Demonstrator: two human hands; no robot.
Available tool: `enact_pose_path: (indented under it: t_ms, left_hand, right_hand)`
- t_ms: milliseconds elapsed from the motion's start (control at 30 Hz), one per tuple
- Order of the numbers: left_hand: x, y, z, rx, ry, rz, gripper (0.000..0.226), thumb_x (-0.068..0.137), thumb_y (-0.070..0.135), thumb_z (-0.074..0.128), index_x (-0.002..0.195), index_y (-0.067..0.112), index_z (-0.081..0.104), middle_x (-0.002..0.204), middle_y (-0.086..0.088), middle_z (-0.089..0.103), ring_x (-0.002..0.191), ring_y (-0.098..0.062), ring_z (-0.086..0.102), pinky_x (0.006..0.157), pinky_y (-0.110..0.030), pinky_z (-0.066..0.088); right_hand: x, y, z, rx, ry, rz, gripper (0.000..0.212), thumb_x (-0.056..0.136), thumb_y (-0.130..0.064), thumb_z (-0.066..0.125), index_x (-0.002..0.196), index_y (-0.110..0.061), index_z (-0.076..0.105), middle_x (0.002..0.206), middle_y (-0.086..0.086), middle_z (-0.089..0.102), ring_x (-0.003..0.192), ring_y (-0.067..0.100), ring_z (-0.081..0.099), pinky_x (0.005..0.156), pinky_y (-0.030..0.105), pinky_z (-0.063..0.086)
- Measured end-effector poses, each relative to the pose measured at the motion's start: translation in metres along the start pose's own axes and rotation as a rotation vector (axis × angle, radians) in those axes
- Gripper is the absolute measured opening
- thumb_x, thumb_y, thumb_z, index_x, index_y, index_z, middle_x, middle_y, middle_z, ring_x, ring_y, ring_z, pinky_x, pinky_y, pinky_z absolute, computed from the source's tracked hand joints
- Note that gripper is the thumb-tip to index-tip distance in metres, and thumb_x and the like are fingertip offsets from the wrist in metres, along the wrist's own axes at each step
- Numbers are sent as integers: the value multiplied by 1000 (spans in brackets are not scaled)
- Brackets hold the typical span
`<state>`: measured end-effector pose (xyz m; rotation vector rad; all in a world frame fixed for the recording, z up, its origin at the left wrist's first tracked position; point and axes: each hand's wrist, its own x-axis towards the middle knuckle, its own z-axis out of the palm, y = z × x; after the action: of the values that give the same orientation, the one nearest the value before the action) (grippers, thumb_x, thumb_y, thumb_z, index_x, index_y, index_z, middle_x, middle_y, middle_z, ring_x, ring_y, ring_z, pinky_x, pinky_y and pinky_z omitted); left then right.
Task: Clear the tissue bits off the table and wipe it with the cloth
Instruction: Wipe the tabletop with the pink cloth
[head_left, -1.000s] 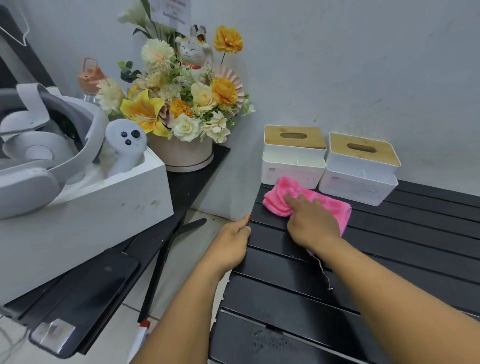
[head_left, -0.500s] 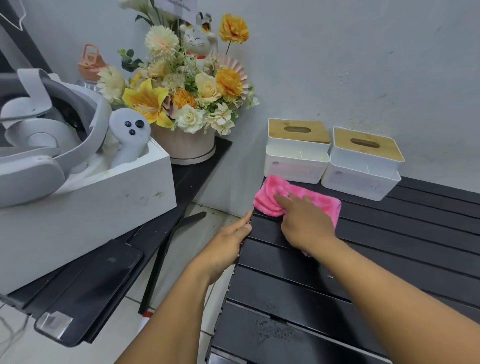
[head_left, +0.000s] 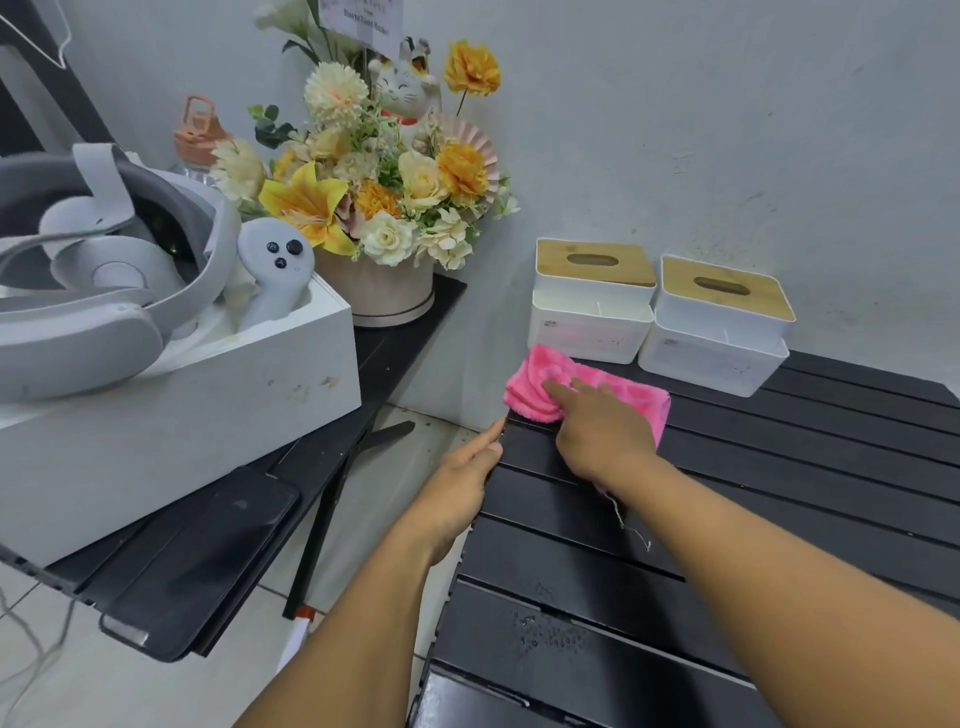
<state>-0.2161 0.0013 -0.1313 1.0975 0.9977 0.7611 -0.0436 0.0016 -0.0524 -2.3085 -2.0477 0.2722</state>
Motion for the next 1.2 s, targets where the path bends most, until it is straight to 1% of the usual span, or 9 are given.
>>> enact_pose_path:
  t_ms: [167,300,400,467,633,767,933,1033,1200]
  left_hand:
    - [-3,5,4,0,-47,28,33,105,29,45,132,32,63,123,2,71,117,-17,66,103,-40,49]
    - [-3,3,4,-35,-16,34,36,105,29,46,138,35,57,133,7,65,124,-12,60,112,-41,42]
    - [-1,2,3,-8,14,33,42,100,32,49,142,35,52,142,12,57,132,-7,51,118,-38,34]
    - [0,1,2,5,9,29,51,91,41,53,142,37,51,145,13,54,136,-7,47,120,-39,30]
    - [0,1,1,37,13,56,43,104,26,47,146,31,47,147,12,51,137,-5,45,121,-37,28]
    - [-1,3,1,19,12,32,40,104,25,46,143,33,51,143,11,56,131,-7,52,118,-37,34]
    - [-6,11,4,21,13,20,39,106,22,43,142,34,52,135,13,62,122,-2,59,112,-31,42]
    - [-8,14,5,27,15,15,37,106,22,44,137,39,54,128,13,67,116,-5,64,105,-30,47]
    - [-5,18,6,96,60,22,38,104,18,45,136,37,56,128,12,67,115,-4,64,105,-27,47]
  right_hand:
    - [-68,-7,13,12,-17,-94,63,96,-18,39,151,-44,24,162,-9,23,149,25,22,110,41,34]
    - [-28,3,2,-21,14,-11,61,93,-14,39,149,-38,31,157,-5,34,144,26,31,102,43,41]
    - [18,1,-9,7,33,116,47,88,-5,41,129,-25,50,126,4,60,111,29,57,81,39,50]
    - [33,-15,-9,6,12,75,43,87,-3,42,123,-22,53,109,4,65,92,25,62,76,39,53]
    - [33,-34,-3,-64,-2,-166,62,89,-6,43,144,-33,41,148,0,45,129,32,49,79,38,46]
    - [27,-1,-13,-33,2,-121,63,92,-11,39,149,-37,34,153,-5,41,135,25,44,96,40,45]
    - [11,40,-13,16,43,46,65,89,-10,40,149,-37,34,153,-7,41,136,26,42,96,42,47]
    - [14,28,-5,45,26,120,66,88,-14,42,150,-36,33,158,-4,33,142,32,35,105,48,42]
    - [5,-10,6,3,32,-25,64,89,-14,43,148,-36,34,157,-3,35,140,36,37,102,51,44]
